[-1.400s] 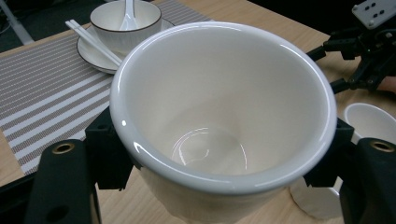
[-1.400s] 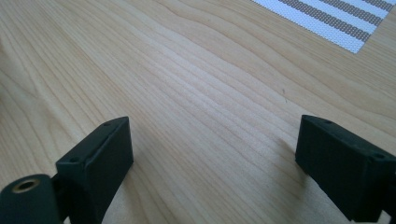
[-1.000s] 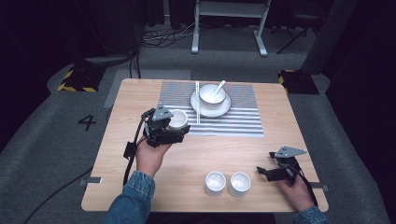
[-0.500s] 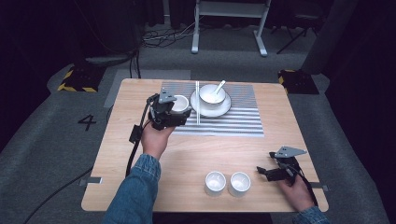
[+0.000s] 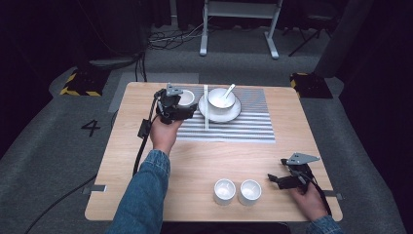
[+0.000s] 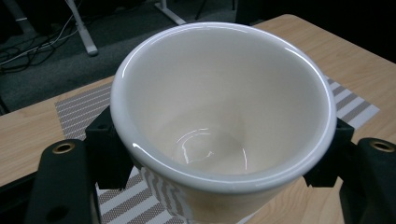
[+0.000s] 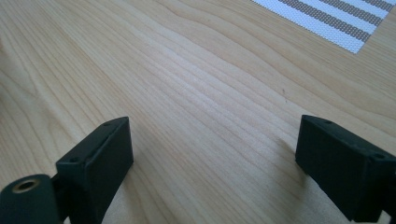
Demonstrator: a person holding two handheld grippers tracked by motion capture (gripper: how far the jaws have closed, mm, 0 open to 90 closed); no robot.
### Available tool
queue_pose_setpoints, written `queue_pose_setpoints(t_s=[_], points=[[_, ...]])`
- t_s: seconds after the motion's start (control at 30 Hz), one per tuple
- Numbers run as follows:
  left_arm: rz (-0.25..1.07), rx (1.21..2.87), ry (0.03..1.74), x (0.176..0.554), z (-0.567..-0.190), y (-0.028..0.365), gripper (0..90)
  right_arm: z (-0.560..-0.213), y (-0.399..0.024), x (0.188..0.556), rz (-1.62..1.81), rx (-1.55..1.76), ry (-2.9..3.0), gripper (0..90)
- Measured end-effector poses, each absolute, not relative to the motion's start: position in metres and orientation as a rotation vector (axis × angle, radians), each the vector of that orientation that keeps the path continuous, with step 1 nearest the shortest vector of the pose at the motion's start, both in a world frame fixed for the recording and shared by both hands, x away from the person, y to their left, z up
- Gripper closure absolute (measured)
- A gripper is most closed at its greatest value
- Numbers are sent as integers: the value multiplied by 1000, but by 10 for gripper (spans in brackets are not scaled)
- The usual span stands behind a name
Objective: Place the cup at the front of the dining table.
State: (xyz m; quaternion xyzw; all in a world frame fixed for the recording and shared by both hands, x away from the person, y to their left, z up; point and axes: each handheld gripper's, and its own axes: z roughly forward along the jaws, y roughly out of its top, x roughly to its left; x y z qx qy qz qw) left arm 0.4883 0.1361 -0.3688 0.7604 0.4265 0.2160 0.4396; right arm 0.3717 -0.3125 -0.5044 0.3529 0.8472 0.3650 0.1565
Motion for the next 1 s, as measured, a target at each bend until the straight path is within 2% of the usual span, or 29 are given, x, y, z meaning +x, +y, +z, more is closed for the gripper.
queue_pose_setpoints(t_s=[0.23,0.43,1.0], points=[[563,1880,1127,510,-381,137,266,-504,-312,372,1045,1010,2425,112],[536,1876,1178,535,-405,137,267,-504,-312,372,1045,1010,2425,112],[470,1916,1260,555,-445,123,266,-504,-312,372,1044,1013,2424,113]])
